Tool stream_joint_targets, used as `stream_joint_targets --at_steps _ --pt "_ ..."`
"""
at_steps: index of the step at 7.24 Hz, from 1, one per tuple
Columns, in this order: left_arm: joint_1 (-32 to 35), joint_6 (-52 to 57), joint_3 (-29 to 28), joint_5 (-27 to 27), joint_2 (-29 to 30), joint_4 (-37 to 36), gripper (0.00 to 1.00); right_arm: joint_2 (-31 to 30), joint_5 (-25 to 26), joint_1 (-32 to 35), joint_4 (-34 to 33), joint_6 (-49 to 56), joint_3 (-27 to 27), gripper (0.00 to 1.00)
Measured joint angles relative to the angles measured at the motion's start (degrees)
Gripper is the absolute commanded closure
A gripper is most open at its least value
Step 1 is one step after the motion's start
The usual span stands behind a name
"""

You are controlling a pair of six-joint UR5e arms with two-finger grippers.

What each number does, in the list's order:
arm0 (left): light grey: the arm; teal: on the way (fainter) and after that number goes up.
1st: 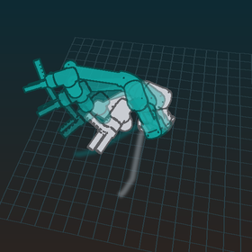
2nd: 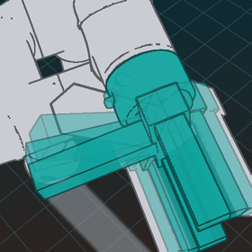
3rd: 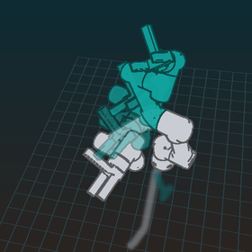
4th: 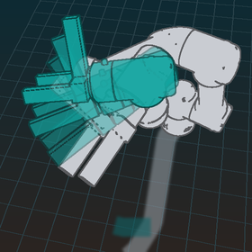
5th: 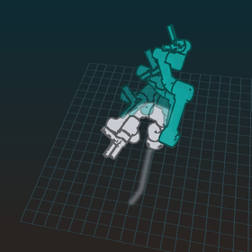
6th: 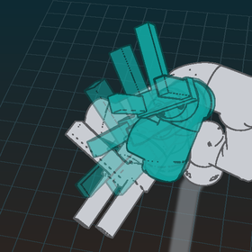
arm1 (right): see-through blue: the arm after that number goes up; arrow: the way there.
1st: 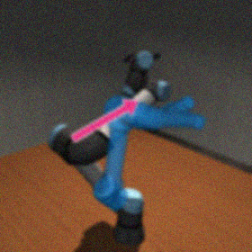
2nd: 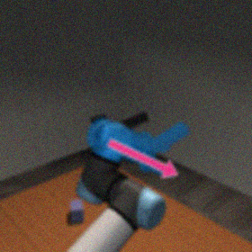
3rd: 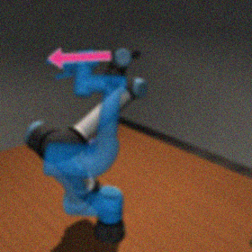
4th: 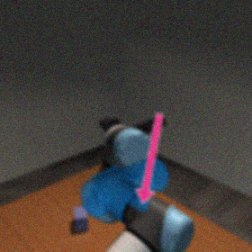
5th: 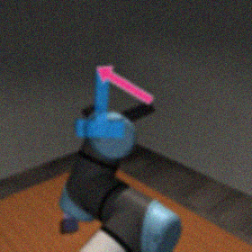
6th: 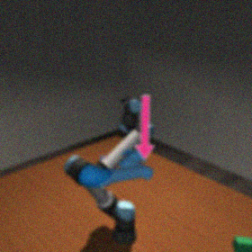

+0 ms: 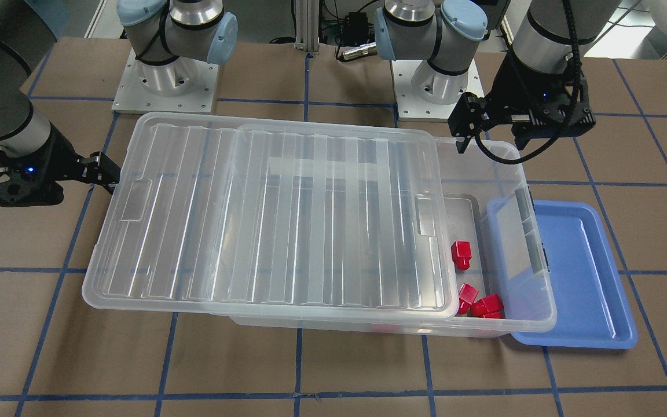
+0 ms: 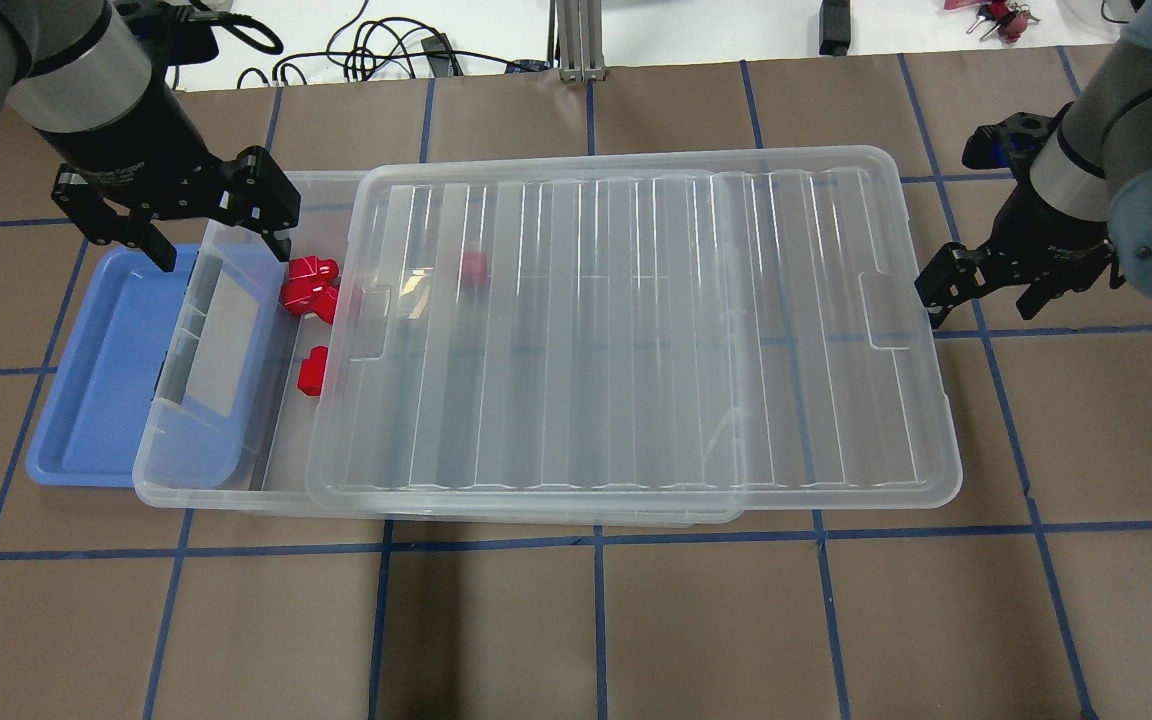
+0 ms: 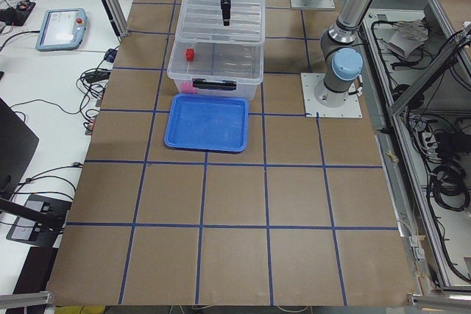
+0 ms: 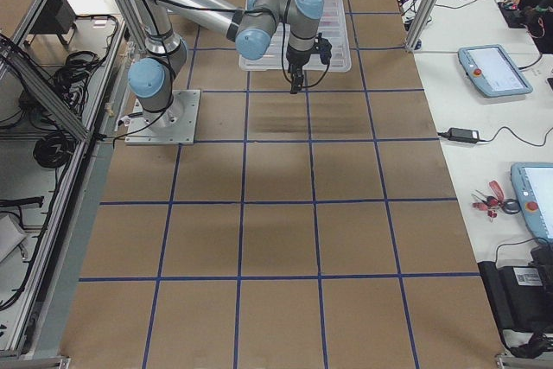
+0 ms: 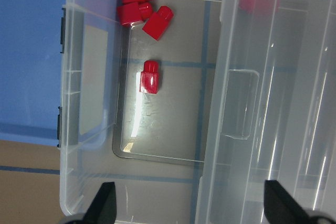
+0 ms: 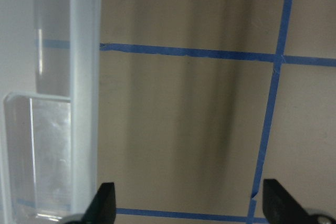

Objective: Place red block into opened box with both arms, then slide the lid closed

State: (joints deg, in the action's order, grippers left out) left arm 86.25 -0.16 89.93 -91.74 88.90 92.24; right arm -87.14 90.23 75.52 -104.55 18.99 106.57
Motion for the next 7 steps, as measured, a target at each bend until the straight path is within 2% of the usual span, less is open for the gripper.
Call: stream_joint_targets --at_steps 4,7 --pt "0.24 0.33 0.07 1.16 0.58 -0.03 0.00 1.03 -2.50 9.20 -4.07 -9.53 -0.22 0.00" --pt "0.48 0.34 0.27 1.10 0.48 -0.04 0.00 1.66 -2.92 11.74 -5.65 -11.94 -0.28 0.00"
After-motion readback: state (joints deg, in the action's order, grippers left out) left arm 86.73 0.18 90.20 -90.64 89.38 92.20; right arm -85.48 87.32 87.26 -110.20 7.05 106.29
